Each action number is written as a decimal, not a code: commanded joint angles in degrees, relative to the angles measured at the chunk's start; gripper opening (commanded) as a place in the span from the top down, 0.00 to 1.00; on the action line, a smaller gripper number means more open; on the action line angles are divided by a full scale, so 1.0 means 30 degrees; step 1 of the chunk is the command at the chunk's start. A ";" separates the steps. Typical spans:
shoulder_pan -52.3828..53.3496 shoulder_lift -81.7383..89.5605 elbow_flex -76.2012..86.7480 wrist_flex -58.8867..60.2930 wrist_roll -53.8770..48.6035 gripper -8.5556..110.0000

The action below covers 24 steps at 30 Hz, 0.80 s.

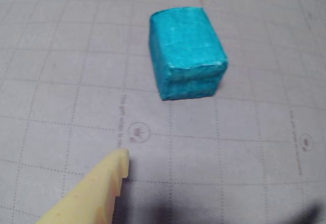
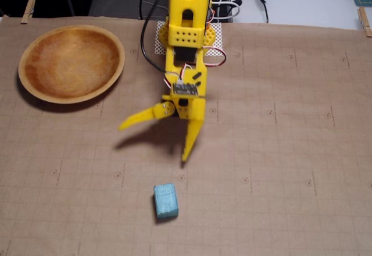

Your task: Grasp a blue block and put it in the bowl.

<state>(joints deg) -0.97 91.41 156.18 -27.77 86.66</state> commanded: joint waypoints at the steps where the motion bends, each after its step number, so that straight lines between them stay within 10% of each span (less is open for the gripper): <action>1: -0.0205 -0.0996 -0.2139 -0.0586 0.0205 0.39; 24: -0.0674 -0.9961 -0.8613 -0.5654 0.2666 0.39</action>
<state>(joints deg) -2.72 63.02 132.01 -38.06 94.04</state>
